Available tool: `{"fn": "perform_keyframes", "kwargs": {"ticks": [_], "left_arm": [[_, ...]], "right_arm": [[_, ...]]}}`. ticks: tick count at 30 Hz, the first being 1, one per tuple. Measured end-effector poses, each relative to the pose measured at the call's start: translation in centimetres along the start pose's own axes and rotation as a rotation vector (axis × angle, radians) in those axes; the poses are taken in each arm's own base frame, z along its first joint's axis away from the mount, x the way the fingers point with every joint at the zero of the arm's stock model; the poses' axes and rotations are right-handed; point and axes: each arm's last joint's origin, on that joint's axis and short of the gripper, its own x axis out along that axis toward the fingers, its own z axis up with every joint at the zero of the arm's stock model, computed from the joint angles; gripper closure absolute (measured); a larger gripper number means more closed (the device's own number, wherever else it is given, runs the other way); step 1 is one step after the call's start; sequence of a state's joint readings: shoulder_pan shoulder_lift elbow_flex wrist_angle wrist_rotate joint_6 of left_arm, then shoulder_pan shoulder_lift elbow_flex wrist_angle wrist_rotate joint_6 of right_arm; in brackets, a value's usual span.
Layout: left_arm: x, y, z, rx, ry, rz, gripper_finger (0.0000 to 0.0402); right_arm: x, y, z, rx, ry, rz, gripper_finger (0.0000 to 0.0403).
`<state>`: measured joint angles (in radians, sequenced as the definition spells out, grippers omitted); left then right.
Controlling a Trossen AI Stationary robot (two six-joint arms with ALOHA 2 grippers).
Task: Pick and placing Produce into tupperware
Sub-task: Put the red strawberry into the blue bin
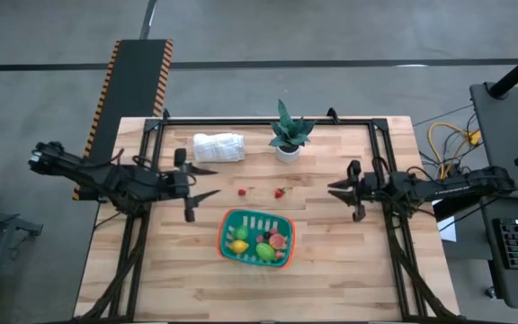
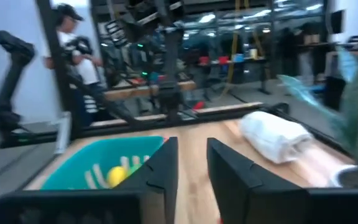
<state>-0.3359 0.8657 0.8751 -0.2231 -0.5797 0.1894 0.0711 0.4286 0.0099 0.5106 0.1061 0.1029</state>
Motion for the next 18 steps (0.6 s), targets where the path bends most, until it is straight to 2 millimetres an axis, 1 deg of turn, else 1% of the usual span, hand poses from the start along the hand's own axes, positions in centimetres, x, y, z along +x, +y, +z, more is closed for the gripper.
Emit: {"fn": "perform_keyframes", "kwargs": {"ticks": [2, 4, 6, 9, 12, 15, 18], "left_arm": [[-0.4, 0.0, -1.3, -0.017, -0.026, 0.005, 0.0199], [-0.7, 0.0, -2.3, -0.037, -0.056, 0.012, 0.0199], [-1.1, 0.2, -3.0, -0.055, -0.093, 0.02, 0.0199], [-1.4, 0.4, -3.6, -0.042, -0.126, 0.056, 0.0199], [-1.7, 0.5, -4.0, -0.006, -0.137, 0.093, 0.0199], [-1.8, 0.7, -4.0, -0.003, -0.137, 0.118, 0.0199], [-1.8, 0.7, -4.0, -0.007, -0.133, 0.123, 0.0199]], "right_arm": [[0.1, -0.1, 0.2, -0.008, 0.018, -0.032, 0.0303], [0.5, 0.0, 0.9, -0.002, 0.041, -0.061, 0.0268], [1.0, 0.0, 1.7, -0.009, 0.084, -0.099, 0.0225], [2.2, 0.0, 3.2, -0.085, 0.15, -0.188, 0.0161], [3.8, -0.2, 4.5, -0.183, 0.192, -0.329, 0.0114], [5.6, -0.5, 5.0, -0.247, 0.262, -0.387, 0.009], [7.6, -1.0, 4.6, -0.268, 0.34, -0.403, 0.0087]]}}
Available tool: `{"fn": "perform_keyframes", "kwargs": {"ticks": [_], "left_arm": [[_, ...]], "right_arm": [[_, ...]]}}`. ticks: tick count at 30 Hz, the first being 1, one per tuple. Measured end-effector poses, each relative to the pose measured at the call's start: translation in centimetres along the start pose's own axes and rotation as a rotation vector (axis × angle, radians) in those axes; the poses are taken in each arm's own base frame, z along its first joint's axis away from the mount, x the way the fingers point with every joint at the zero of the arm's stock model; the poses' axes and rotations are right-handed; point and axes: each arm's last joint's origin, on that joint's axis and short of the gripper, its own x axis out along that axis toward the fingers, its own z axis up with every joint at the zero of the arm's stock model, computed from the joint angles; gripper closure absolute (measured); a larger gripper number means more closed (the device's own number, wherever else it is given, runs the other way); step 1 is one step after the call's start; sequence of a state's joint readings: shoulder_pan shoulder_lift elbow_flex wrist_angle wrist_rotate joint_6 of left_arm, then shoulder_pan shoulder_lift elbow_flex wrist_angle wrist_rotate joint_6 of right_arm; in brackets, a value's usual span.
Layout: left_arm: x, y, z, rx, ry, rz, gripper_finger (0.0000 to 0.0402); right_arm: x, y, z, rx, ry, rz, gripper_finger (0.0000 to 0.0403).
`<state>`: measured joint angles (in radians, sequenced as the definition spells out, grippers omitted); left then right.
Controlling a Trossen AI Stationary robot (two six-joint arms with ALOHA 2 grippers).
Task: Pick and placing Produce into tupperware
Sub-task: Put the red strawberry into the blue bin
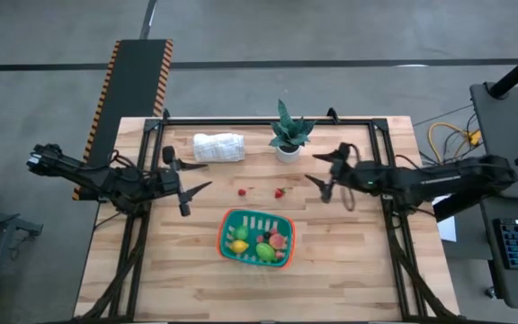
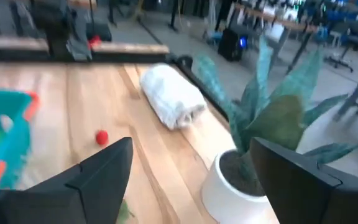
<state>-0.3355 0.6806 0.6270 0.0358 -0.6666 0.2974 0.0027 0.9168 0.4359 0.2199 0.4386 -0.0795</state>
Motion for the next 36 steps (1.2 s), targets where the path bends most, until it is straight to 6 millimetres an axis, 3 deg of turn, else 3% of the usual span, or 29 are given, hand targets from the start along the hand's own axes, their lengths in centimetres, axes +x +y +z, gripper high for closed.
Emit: {"fn": "perform_keyframes", "kwargs": {"ticks": [5, 13, 18, 28, 36], "left_arm": [[0.4, -0.3, -0.2, 0.009, 0.015, -0.004, 0.0199], [1.1, -1.1, -0.5, 0.028, 0.042, -0.011, 0.0199], [1.6, -1.6, -0.9, 0.027, 0.069, -0.016, 0.0199], [2.0, -2.0, -1.1, 0.039, 0.087, -0.02, 0.0199], [1.9, -1.9, -1.0, 0.035, 0.082, -0.019, 0.0199]], "right_arm": [[3.4, 0.4, -1.5, -0.046, 0.148, -0.01, 0.01], [7.8, 0.7, -3.5, 0.036, 0.227, 0.303, 0.0117], [9.8, 0.8, -5.0, -0.027, 0.269, 0.323, 0.0116], [12.6, 1.1, -8.2, -0.052, 0.41, 0.312, 0.0129], [13.3, 1.4, -8.4, -0.054, 0.419, 0.319, 0.0147]]}}
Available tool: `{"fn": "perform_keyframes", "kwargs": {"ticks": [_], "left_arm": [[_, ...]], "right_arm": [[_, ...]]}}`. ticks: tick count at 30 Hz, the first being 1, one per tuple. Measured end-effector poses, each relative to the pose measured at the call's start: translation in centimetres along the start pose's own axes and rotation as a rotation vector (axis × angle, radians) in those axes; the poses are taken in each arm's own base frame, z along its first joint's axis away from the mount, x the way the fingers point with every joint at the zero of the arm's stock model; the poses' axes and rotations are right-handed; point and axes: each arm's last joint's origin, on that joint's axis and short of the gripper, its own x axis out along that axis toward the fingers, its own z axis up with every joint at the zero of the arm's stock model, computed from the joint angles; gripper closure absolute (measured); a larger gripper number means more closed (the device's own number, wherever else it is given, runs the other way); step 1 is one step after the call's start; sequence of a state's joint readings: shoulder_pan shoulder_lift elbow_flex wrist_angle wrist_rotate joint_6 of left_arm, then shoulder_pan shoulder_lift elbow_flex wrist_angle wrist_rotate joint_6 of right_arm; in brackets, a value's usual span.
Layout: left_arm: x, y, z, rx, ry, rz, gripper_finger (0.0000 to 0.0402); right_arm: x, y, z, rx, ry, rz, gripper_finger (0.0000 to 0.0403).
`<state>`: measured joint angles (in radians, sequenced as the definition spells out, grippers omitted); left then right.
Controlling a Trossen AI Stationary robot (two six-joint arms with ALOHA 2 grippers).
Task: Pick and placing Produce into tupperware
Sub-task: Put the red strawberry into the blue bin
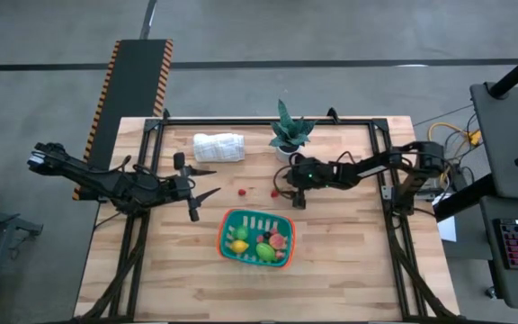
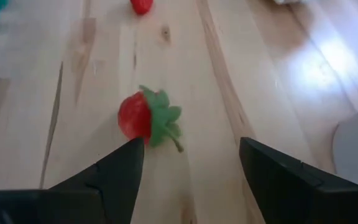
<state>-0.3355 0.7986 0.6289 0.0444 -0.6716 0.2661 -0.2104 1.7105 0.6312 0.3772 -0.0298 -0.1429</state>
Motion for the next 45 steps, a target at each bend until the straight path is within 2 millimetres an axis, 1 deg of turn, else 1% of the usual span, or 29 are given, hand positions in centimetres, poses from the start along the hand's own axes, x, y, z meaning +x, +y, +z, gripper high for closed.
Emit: {"fn": "perform_keyframes", "kwargs": {"ticks": [5, 11, 16, 20, 24, 36, 45], "left_arm": [[0.0, 0.0, 0.0, 0.0, 0.0, 0.0, 0.0199], [-0.01, 0.01, 0.0, -0.001, 0.0, 0.0, 0.0199], [-0.01, 0.01, 0.0, -0.001, 0.0, 0.0, 0.0199], [-0.01, 0.01, 0.0, -0.002, 0.0, 0.0, 0.0199], [-0.01, 0.0, 0.0, -0.004, 0.0, 0.0, 0.0199], [-0.01, 0.0, 0.0, -0.027, 0.0, -0.001, 0.0199], [0.0, 0.01, 0.0, -0.027, 0.0, -0.001, 0.0199]], "right_arm": [[-0.62, -0.04, 0.58, -0.007, -0.025, 0.001, 0.0154], [-0.82, -0.02, 0.55, -0.016, -0.011, 0.007, 0.016], [-0.81, 0.14, 0.48, -0.016, -0.01, 0.058, 0.0161], [-0.8, 0.19, 0.48, -0.028, -0.011, 0.066, 0.0164], [-0.79, 0.37, 0.45, -0.042, -0.02, 0.135, 0.017], [-0.78, 0.31, 0.63, -0.08, -0.04, 0.122, 0.018], [-0.78, -0.3, 0.52, -0.046, -0.032, 0.081, 0.018]]}}
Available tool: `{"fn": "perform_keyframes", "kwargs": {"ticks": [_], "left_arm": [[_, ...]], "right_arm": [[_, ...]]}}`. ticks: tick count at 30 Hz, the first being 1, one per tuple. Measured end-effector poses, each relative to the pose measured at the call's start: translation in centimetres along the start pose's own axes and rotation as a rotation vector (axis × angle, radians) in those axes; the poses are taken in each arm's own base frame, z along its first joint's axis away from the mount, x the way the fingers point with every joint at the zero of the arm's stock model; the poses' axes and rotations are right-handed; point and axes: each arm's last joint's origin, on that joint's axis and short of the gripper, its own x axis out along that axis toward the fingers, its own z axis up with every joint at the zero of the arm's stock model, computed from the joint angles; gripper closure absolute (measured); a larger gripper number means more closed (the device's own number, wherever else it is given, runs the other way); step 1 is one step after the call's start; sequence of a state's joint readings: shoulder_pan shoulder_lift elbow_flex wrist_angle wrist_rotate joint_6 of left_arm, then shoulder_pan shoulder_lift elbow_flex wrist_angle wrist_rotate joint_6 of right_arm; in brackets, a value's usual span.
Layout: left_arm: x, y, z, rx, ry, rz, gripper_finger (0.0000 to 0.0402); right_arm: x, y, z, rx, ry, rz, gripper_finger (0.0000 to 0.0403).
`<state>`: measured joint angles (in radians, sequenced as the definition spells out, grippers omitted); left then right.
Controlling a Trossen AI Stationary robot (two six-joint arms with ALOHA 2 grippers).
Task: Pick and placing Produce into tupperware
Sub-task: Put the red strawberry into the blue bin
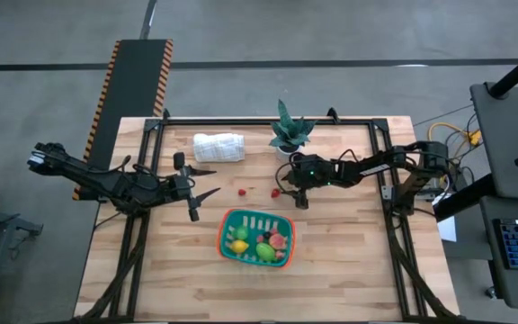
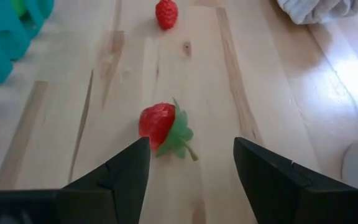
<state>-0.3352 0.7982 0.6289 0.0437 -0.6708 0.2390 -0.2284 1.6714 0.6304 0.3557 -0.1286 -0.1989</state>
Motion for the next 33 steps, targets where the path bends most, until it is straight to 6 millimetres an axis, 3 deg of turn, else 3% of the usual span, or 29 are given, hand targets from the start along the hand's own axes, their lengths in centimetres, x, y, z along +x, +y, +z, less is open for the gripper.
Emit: {"fn": "perform_keyframes", "kwargs": {"ticks": [8, 15, 33], "left_arm": [[0.0, 0.0, 0.0, 0.0, 0.0, 0.0, 0.0199], [0.0, 0.0, 0.0, 0.001, 0.001, -0.001, 0.0199], [0.0, 0.0, -0.1, 0.006, 0.006, -0.002, 0.0199]], "right_arm": [[0.0, 0.0, -0.1, 0.004, 0.008, -0.018, 0.018], [1.6, -0.1, -1.3, 0.022, 0.068, -0.039, 0.018], [2.4, -0.2, -0.6, 0.004, 0.062, -0.026, 0.0182]]}}
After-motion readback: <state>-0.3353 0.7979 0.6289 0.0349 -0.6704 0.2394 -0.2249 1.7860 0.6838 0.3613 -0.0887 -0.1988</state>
